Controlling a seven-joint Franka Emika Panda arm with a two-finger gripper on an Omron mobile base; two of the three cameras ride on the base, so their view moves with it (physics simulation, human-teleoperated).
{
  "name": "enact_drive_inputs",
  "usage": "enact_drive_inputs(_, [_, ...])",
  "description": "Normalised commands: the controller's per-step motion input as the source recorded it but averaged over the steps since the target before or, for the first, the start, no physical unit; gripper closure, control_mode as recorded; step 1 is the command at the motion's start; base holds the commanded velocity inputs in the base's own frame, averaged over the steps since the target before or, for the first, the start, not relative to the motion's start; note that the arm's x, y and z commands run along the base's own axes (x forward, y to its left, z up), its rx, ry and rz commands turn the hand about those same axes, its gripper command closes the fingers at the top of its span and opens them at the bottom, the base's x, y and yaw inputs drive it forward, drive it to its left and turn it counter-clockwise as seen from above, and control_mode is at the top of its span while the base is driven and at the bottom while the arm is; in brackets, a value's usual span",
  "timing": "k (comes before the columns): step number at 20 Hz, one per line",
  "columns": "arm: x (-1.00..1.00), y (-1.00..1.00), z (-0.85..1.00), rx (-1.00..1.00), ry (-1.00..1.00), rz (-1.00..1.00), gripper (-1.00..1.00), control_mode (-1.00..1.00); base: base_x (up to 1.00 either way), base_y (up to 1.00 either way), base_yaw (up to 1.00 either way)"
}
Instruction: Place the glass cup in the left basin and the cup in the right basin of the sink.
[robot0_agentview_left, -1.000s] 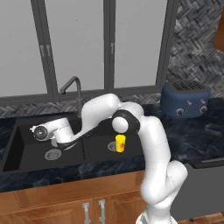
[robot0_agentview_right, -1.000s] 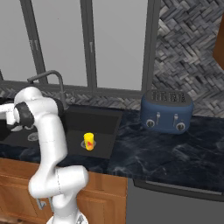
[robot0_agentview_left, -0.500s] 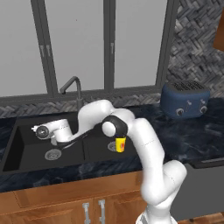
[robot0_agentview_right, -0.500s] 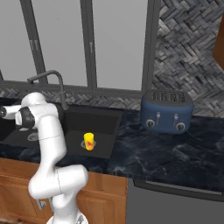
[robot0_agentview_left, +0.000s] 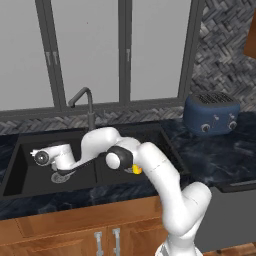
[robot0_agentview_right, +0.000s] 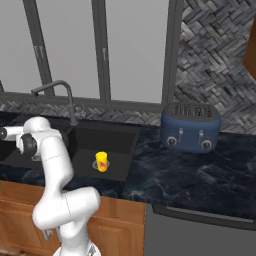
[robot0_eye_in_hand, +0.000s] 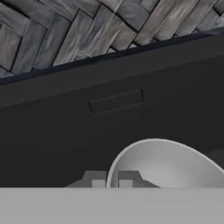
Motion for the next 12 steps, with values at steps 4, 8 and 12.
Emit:
enact_drive_inputs(4, [0.21,0.32,-0.46,0.00,0.00,0.01,1.00,-1.00,0.00,0.00,0.00])
enact_drive_inputs(8, [0.15,0.18,-0.37,0.00,0.00,0.01,1.00,-1.00,0.00,0.00,0.00])
enact_drive_inputs(12, [0.14,0.03,-0.25,0.00,0.00,0.01,1.00,-1.00,0.00,0.00,0.00])
